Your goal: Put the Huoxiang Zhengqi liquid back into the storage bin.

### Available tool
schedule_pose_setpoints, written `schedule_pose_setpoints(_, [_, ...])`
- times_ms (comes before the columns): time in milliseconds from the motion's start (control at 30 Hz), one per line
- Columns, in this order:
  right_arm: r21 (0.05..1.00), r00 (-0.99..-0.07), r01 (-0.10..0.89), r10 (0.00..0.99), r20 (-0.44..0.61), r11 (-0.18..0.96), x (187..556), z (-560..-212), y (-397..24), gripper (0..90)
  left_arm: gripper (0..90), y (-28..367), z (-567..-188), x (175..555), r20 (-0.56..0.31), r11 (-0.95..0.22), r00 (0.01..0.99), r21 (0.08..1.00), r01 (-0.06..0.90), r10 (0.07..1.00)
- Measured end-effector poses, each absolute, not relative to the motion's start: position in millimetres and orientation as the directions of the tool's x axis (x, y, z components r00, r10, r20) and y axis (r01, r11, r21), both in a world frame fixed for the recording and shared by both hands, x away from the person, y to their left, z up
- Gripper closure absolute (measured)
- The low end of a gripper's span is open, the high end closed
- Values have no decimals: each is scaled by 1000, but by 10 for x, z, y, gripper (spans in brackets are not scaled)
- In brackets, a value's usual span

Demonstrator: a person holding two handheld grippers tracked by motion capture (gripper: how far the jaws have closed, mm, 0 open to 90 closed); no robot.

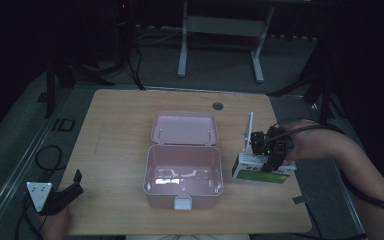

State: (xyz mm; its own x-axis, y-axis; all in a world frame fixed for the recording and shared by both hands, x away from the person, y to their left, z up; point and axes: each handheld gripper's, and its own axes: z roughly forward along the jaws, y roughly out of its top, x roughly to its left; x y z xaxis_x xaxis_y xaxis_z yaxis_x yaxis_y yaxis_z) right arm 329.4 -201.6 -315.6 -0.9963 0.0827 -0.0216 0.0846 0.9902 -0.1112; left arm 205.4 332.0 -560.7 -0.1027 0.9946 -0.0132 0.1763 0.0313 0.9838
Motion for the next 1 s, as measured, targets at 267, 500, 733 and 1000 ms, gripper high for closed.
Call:
schedule_pose_setpoints(267, [-77, -998, 65, 64, -15, 995, 3295, -2886, -1734, 619, 27, 3321, -5608, 2053, -12, 30, -103, 984, 176, 995])
schedule_pose_setpoints(500, [-70, -1000, 27, 26, -15, 997, 3292, -2830, -1466, 620, 27, 3323, -5608, 2053, -16, 33, -101, 984, 175, 995])
schedule_pose_setpoints(733, [-65, -1000, -9, -10, -9, 998, 3282, -2827, -1179, 619, 27, 3323, -5608, 2052, -20, 36, -98, 985, 172, 995])
schedule_pose_setpoints(1000, [-76, -999, -39, -39, 1, 996, 3268, -2850, -894, 620, 27, 3324, -5609, 2052, -18, 35, -97, 985, 171, 995])
